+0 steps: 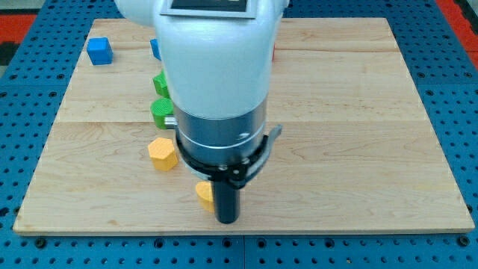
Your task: Slightly move the yellow heart to the bottom left of the yellow hexagon and move away
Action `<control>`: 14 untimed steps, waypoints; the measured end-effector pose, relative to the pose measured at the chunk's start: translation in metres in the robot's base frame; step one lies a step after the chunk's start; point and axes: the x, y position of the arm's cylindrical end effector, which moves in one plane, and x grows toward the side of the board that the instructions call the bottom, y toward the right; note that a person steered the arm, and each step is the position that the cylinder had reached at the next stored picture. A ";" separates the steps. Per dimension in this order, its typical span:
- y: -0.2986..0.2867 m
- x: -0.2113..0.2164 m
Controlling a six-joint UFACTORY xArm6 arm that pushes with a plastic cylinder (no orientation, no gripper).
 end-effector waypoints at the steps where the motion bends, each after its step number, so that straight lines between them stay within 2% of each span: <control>1: 0.012 -0.008; 3: -0.056 -0.025; 4: -0.052 -0.029; 5: -0.008 -0.059; 6: -0.037 -0.069; 8: -0.095 -0.050; 9: -0.094 -0.038; 10: -0.028 -0.038; 11: 0.051 -0.060; 12: 0.044 -0.022; 13: 0.010 0.022; 14: 0.002 0.024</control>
